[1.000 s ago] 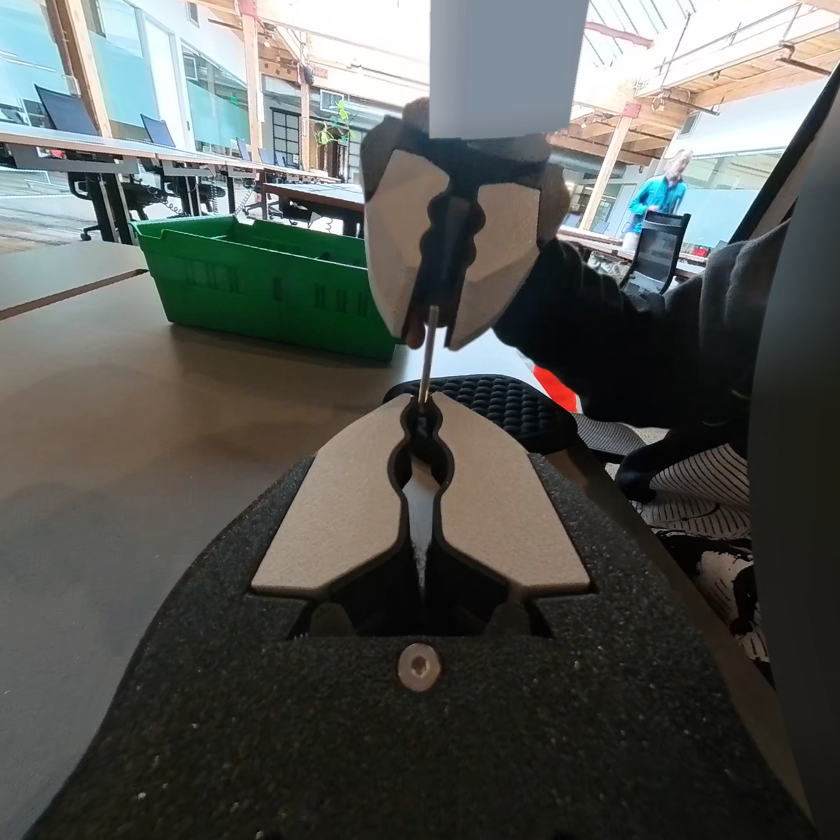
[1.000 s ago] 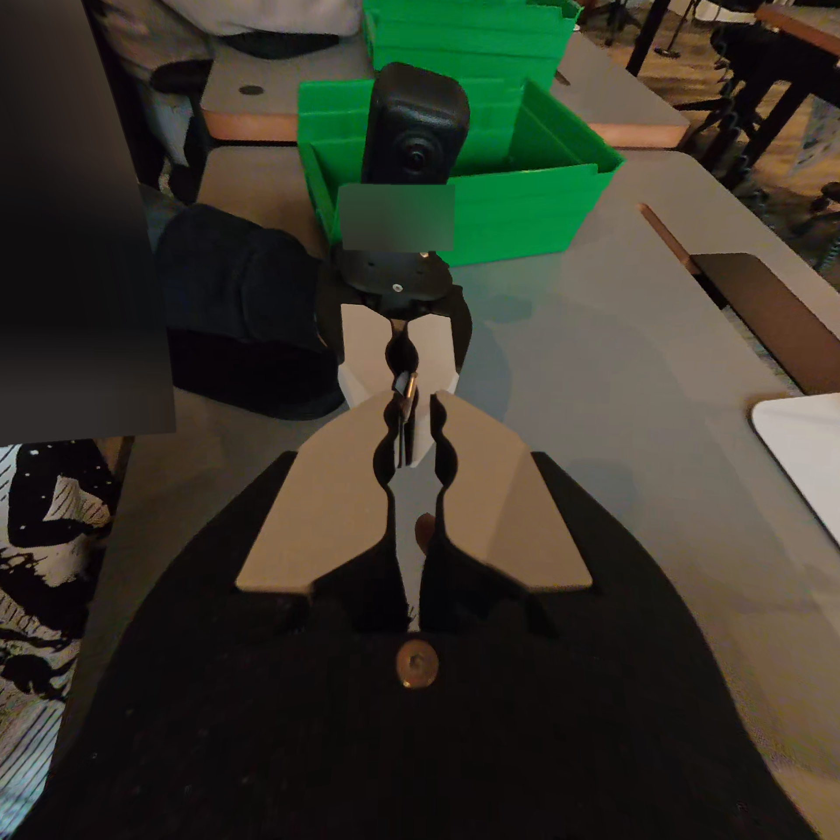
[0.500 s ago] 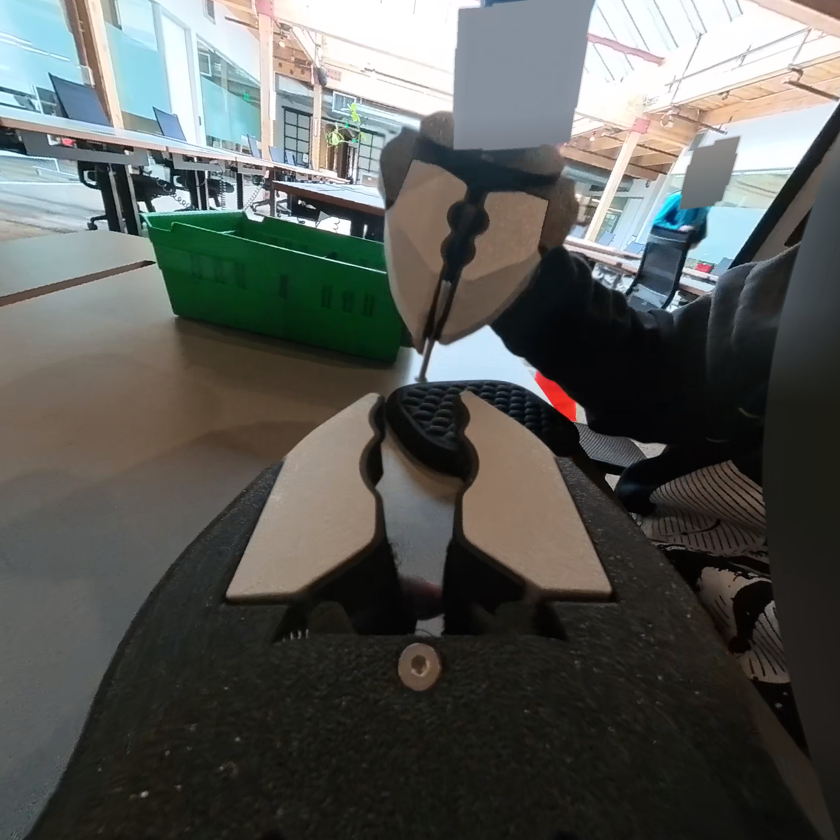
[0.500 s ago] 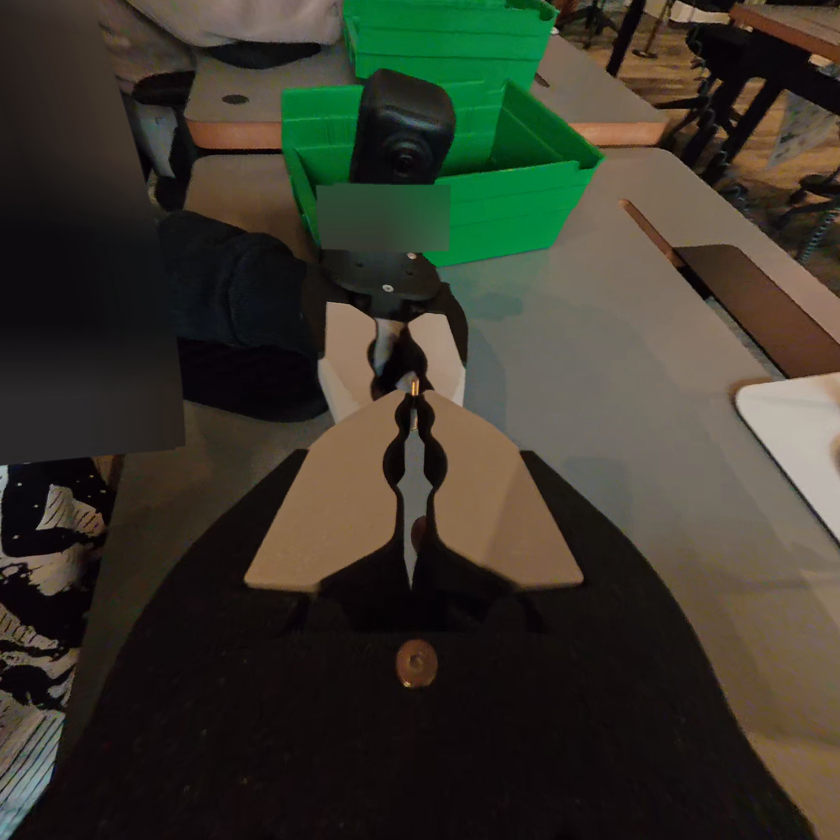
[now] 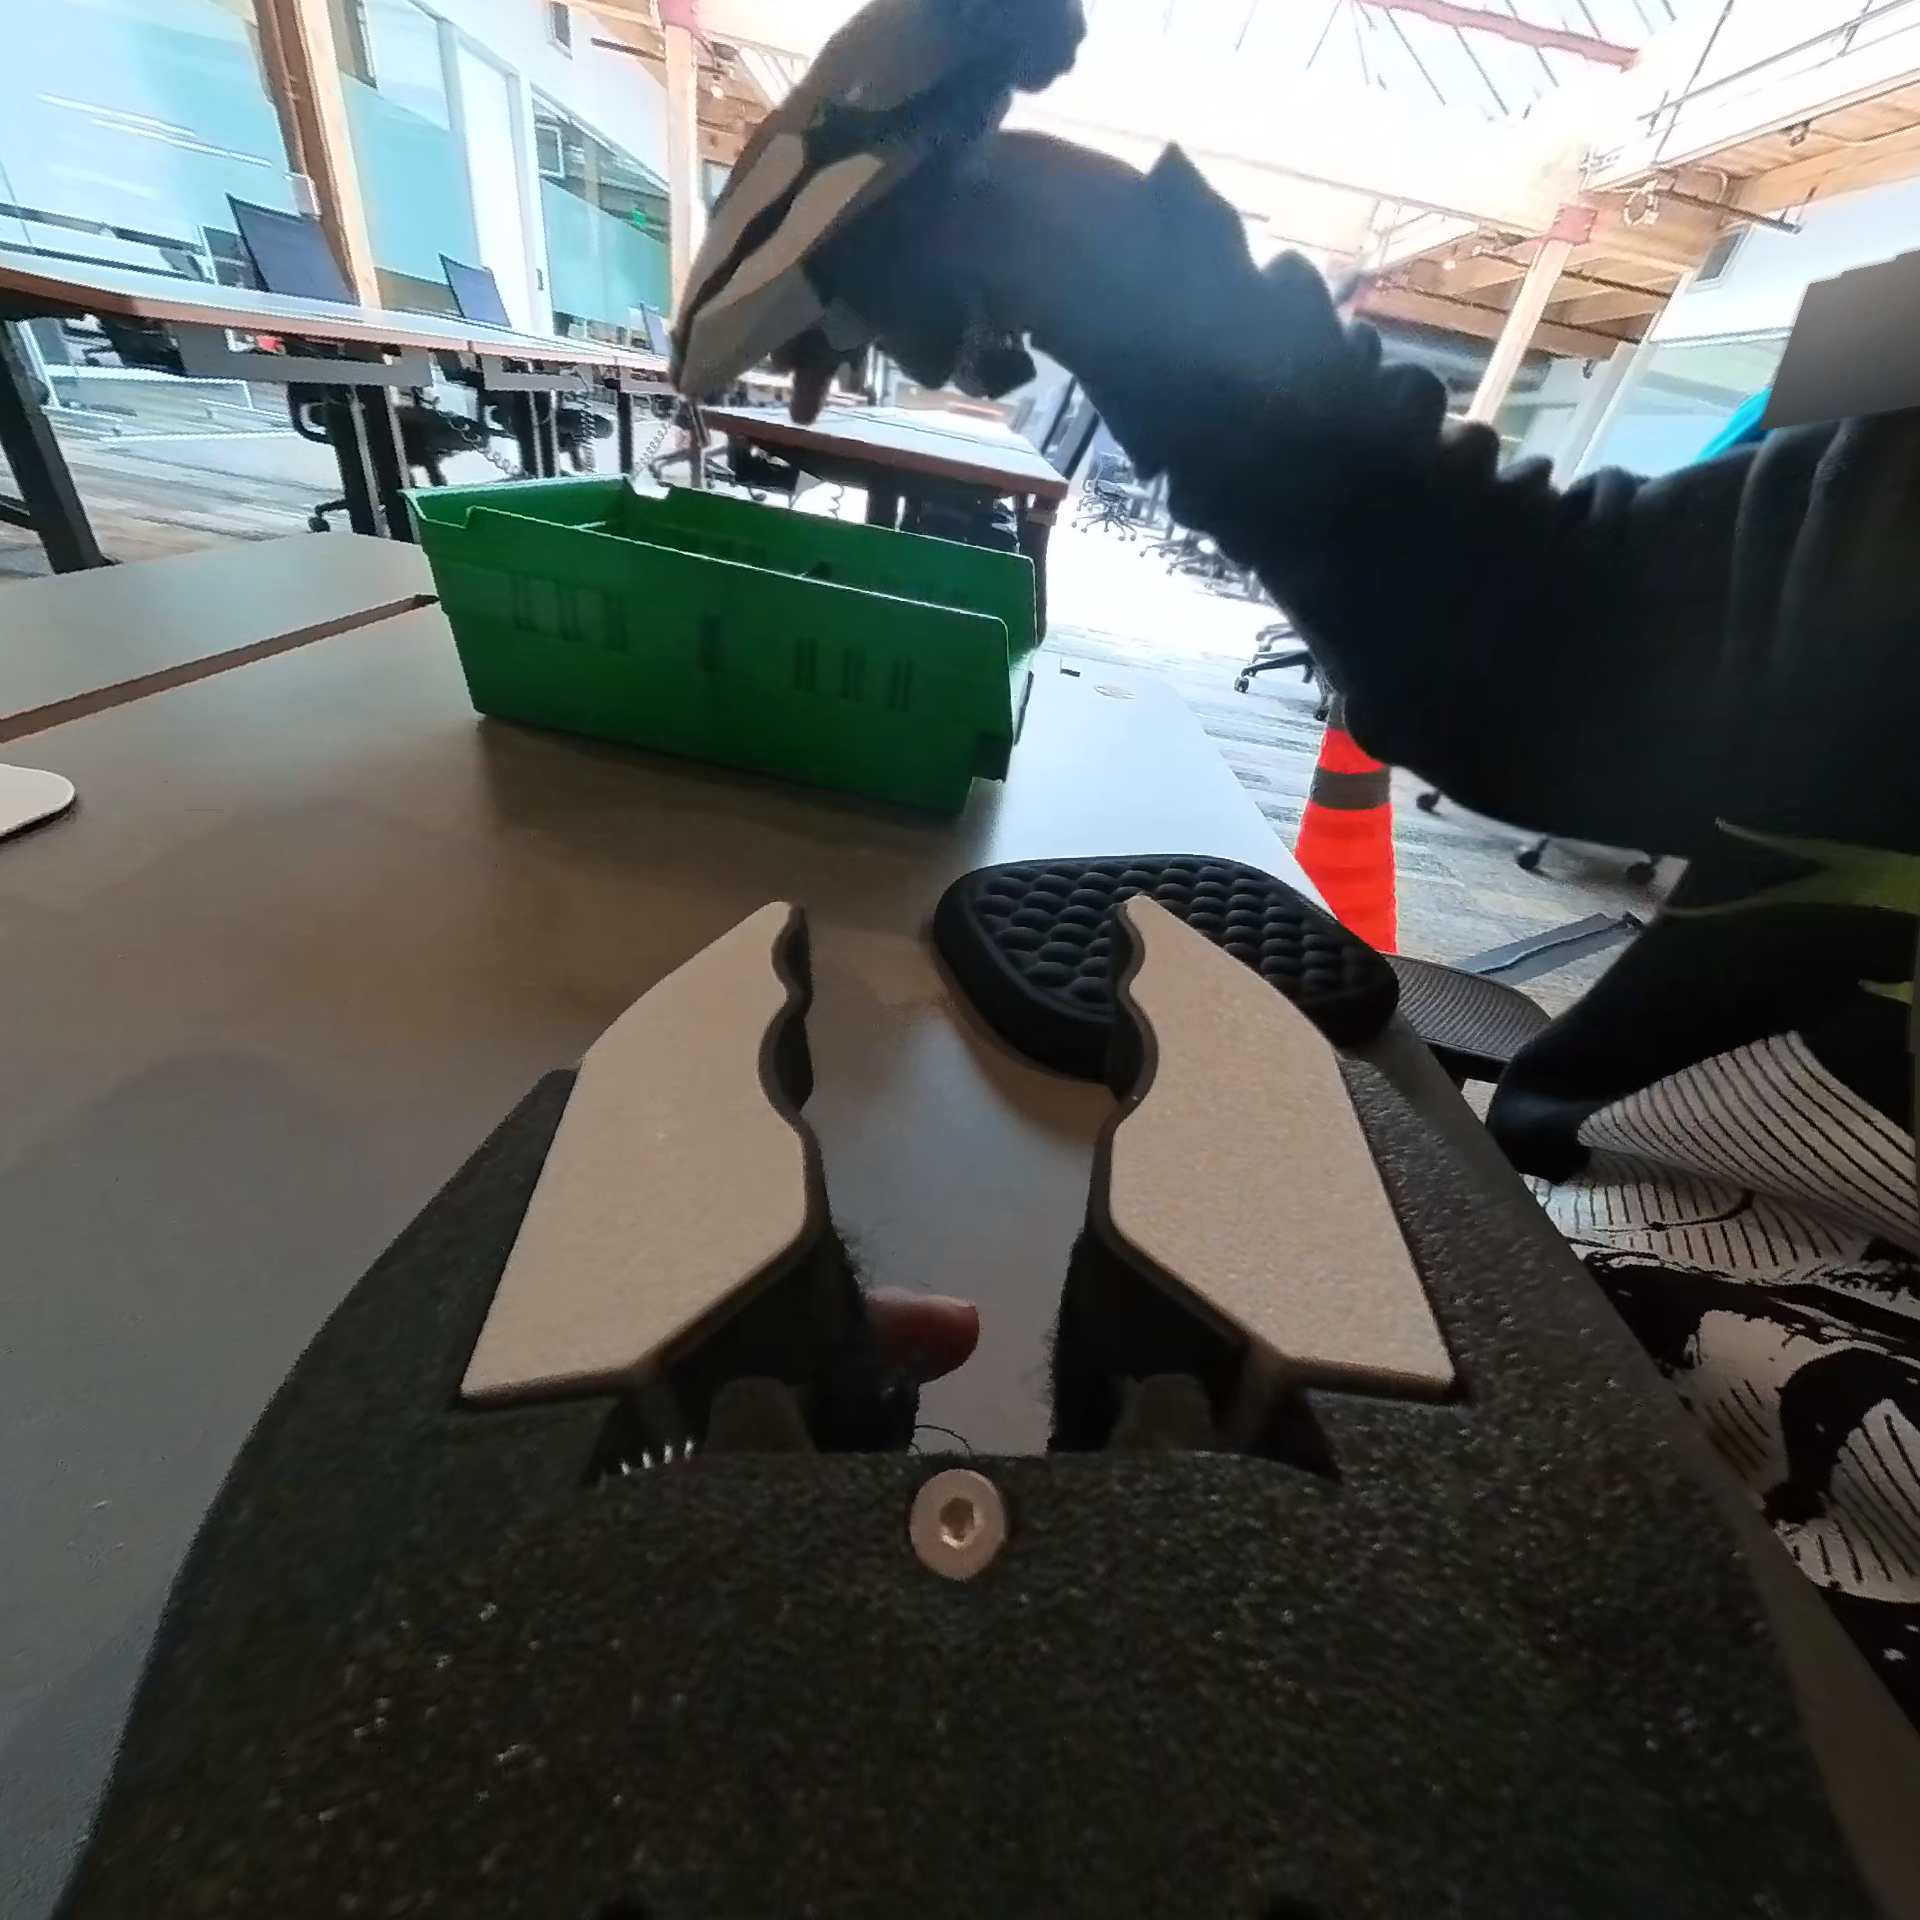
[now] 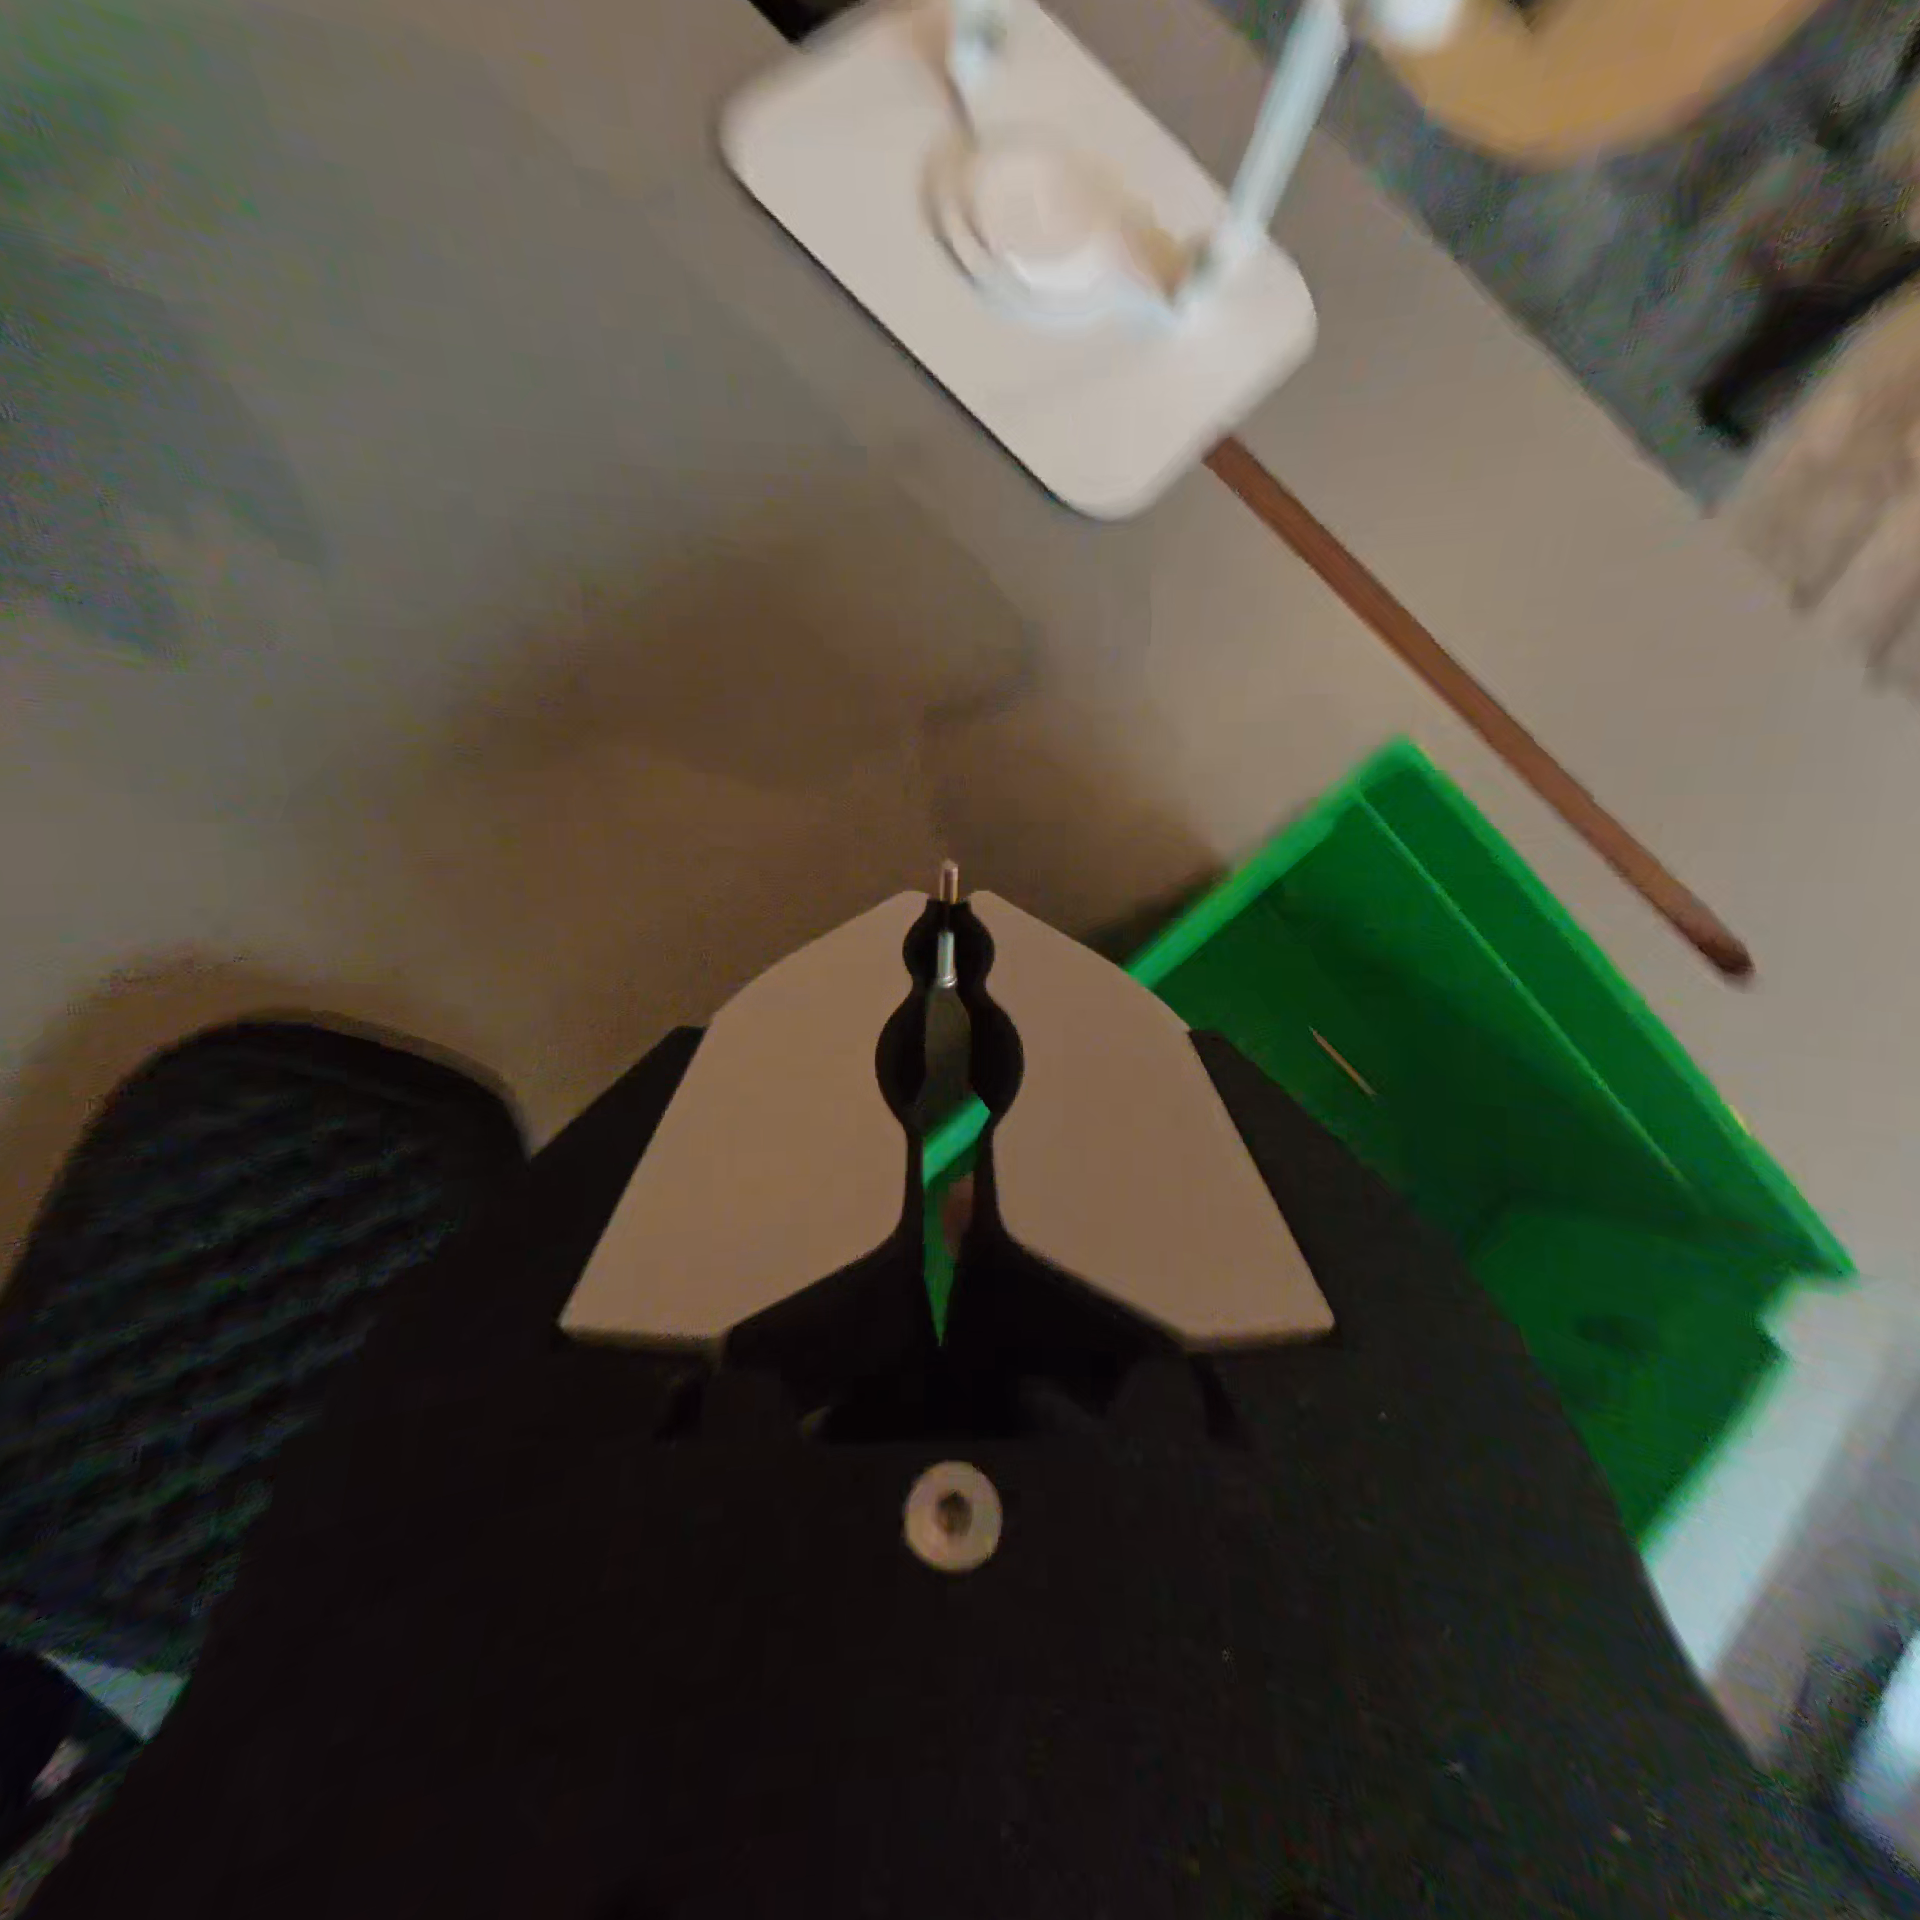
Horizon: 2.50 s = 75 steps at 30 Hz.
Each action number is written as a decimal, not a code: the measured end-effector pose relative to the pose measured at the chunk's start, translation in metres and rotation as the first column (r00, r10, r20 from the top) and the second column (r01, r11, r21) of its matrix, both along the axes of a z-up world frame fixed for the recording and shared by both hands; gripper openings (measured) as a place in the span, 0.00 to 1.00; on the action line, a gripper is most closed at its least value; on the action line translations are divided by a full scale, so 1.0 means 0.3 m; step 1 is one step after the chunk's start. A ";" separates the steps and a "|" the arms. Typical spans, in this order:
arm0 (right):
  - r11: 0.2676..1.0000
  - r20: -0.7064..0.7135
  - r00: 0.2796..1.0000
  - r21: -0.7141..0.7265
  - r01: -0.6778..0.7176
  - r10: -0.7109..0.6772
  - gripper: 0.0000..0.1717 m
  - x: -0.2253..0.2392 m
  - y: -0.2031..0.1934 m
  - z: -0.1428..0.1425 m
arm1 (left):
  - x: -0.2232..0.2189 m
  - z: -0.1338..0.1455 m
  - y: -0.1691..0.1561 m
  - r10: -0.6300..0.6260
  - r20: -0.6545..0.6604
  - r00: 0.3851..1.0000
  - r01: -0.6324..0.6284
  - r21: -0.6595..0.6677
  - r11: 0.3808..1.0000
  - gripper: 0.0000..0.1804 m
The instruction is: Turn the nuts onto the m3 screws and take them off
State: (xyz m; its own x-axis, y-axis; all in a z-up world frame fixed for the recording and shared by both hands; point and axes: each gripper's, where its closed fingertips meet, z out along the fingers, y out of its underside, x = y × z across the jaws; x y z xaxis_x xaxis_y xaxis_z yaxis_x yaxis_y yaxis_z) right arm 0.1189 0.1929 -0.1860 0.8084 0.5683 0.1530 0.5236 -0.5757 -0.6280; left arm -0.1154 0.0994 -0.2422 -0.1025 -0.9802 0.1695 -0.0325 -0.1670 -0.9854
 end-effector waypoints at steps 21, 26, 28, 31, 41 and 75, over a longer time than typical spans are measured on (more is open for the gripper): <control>0.686 0.301 0.851 -0.504 0.525 -0.431 0.01 0.575 0.116 -0.471 | 0.007 -0.019 -0.006 -0.005 -0.029 1.000 0.005 0.023 1.000 0.30; 0.659 0.320 0.840 -0.521 0.542 -0.438 0.01 0.595 0.109 -0.503 | 0.010 -0.021 -0.010 -0.010 -0.032 0.999 0.011 0.030 0.999 0.30; 0.654 0.317 0.840 -0.527 0.543 -0.441 0.01 0.597 0.108 -0.514 | 0.010 -0.021 -0.011 -0.011 -0.032 0.999 0.012 0.031 0.999 0.30; 0.646 0.319 0.834 -0.528 0.551 -0.451 0.01 0.605 0.107 -0.526 | 0.010 -0.020 -0.011 -0.012 -0.031 0.999 0.013 0.028 1.000 0.29; 0.652 0.296 0.830 -0.517 0.555 -0.472 0.05 0.615 0.109 -0.531 | 0.013 -0.023 -0.012 -0.015 -0.035 0.999 0.016 0.027 1.000 0.29; 0.554 -0.398 0.877 0.681 0.478 -0.267 0.23 -0.091 -0.122 0.127 | -0.074 0.201 0.011 0.141 0.117 0.983 -0.157 0.133 0.979 0.29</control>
State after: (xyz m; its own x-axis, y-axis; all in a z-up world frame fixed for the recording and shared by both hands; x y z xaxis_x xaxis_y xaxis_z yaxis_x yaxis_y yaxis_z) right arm 0.0917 0.1562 -0.1479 0.9870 -0.0218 0.1592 0.1599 0.0363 -0.9865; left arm -0.1377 0.1027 -0.1818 0.0364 -0.9990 0.0246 0.0889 -0.0213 -0.9958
